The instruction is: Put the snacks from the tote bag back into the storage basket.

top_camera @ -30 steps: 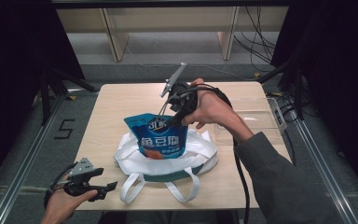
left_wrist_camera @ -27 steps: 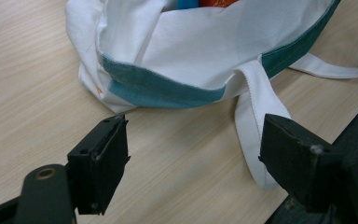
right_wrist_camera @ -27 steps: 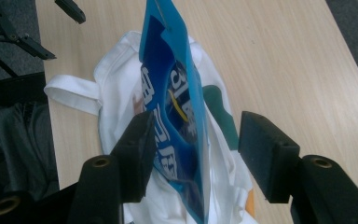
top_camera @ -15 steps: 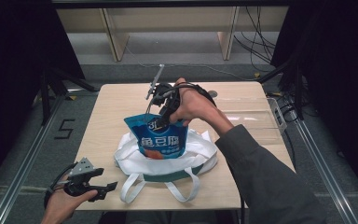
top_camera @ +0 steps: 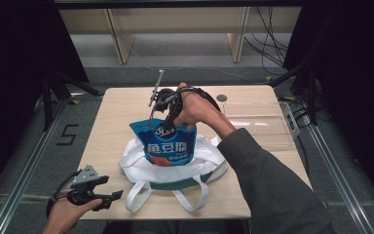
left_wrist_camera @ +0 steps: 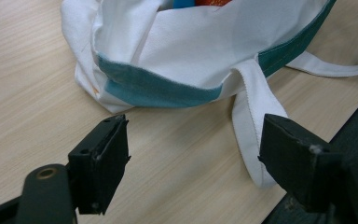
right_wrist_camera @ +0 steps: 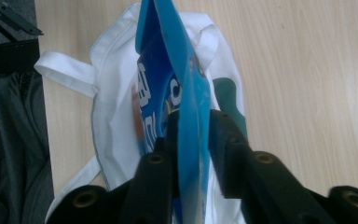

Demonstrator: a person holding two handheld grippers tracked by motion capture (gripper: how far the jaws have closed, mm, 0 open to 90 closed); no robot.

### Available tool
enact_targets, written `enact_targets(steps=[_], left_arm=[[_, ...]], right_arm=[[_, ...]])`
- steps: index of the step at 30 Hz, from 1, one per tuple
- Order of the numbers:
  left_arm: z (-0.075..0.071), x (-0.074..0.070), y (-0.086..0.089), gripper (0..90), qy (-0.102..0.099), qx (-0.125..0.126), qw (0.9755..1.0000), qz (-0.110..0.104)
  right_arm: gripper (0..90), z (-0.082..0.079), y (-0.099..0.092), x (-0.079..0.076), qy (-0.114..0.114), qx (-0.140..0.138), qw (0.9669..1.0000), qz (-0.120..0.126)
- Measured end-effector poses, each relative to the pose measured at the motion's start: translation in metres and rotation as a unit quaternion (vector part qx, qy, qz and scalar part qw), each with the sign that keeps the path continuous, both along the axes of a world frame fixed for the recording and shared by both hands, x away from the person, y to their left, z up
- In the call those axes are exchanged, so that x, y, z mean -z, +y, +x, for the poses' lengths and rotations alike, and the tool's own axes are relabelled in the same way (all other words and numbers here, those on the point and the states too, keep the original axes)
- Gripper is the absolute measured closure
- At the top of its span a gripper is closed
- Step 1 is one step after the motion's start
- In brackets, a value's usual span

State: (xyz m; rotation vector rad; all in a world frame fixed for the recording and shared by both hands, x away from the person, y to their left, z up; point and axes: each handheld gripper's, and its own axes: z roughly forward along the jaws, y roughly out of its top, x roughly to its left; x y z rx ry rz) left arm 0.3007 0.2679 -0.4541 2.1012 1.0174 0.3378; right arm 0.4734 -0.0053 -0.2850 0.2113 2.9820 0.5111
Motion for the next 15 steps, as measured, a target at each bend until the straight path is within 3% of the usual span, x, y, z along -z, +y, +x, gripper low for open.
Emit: enact_targets(steps=[2, 3, 6, 12, 14, 15], left_arm=[[0.0001, -0.0001, -0.0001, 23.0, 0.0, 0.0, 1.0, -0.001], [0.0, -0.0002, -0.0003, 23.0, 0.001, -0.001, 1.0, -0.001], [-0.0001, 0.0, -0.0004, 23.0, 0.001, -0.002, 1.0, 0.003], [0.0001, 0.0, 0.0, 23.1, 0.002, 0.001, 1.0, 0.002], [0.0004, 0.0003, 0.0001, 23.1, 0.001, -0.001, 1.0, 0.004], [0.0004, 0.0005, 0.0, 23.1, 0.001, -0.001, 1.0, 0.003]], right_arm=[[85.0, -0.0005, 0.001, -0.0001, 0.007, 0.003, 1.0, -0.007], [86.4, 0.0024, 0.0011, 0.0016, 0.0, -0.019, 0.9998, -0.001], [89.9, 0.0002, 0.0028, 0.0005, 0.003, -0.016, 0.9998, -0.007], [90.0, -0.0045, 0.0058, -0.0008, -0.004, -0.018, 0.9995, -0.026], [90.0, -0.0049, 0.007, -0.0009, -0.007, -0.03, 0.9992, -0.025], [90.0, -0.0043, 0.0076, -0.0028, -0.012, -0.038, 0.9986, -0.036]])
